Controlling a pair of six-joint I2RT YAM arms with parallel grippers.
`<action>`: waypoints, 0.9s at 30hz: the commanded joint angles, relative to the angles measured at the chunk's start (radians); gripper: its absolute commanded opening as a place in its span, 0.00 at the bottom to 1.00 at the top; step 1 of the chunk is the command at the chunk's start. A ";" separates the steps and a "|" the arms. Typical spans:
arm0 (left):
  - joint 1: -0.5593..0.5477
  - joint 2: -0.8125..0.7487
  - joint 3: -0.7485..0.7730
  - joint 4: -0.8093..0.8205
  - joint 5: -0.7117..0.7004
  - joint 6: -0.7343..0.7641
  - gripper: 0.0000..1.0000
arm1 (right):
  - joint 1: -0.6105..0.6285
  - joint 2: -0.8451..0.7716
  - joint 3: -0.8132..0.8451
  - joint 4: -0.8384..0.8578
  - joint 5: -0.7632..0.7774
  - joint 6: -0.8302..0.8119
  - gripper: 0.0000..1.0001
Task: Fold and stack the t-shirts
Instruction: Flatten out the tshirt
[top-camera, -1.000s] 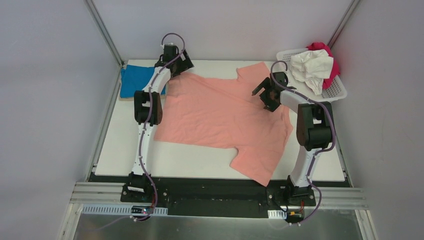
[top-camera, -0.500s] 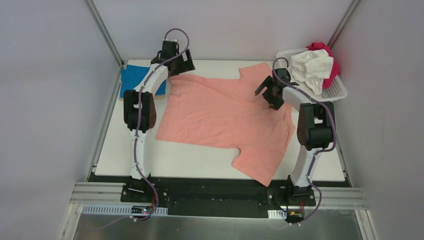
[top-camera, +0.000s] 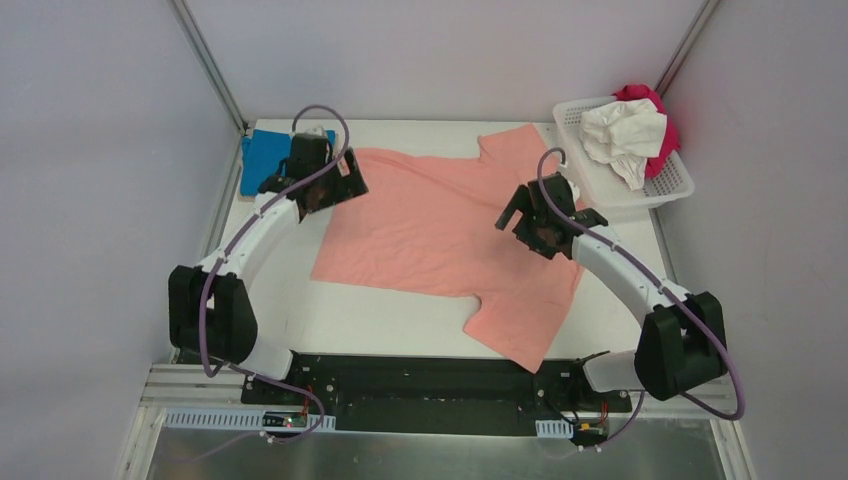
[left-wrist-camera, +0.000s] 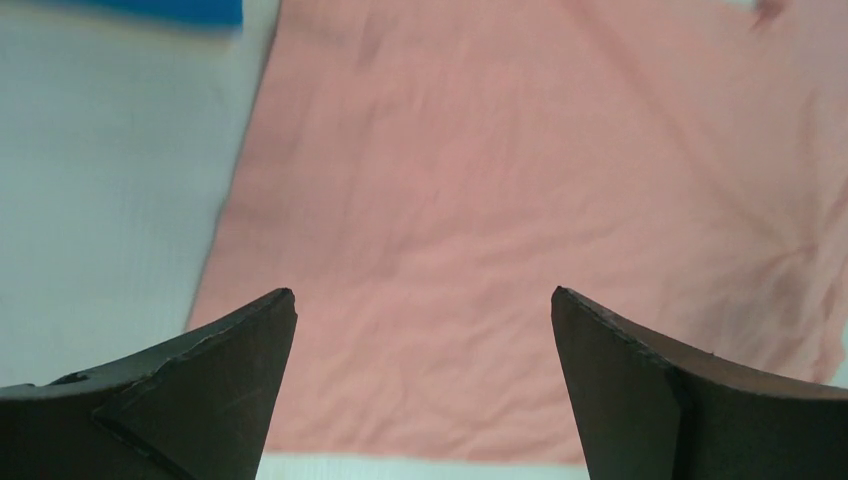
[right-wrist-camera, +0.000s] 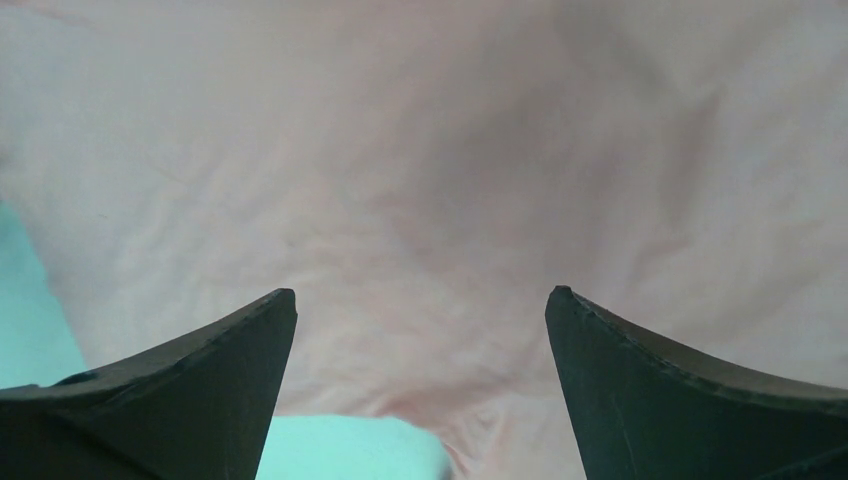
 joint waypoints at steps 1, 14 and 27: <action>-0.017 -0.096 -0.326 0.038 0.016 -0.145 0.99 | 0.011 -0.069 -0.170 -0.052 -0.020 0.062 0.99; -0.040 -0.169 -0.703 0.124 -0.002 -0.237 0.99 | 0.002 -0.114 -0.267 -0.017 0.043 0.089 1.00; -0.049 -0.377 -0.834 -0.081 0.005 -0.345 0.99 | -0.054 -0.246 -0.290 -0.100 -0.017 0.017 1.00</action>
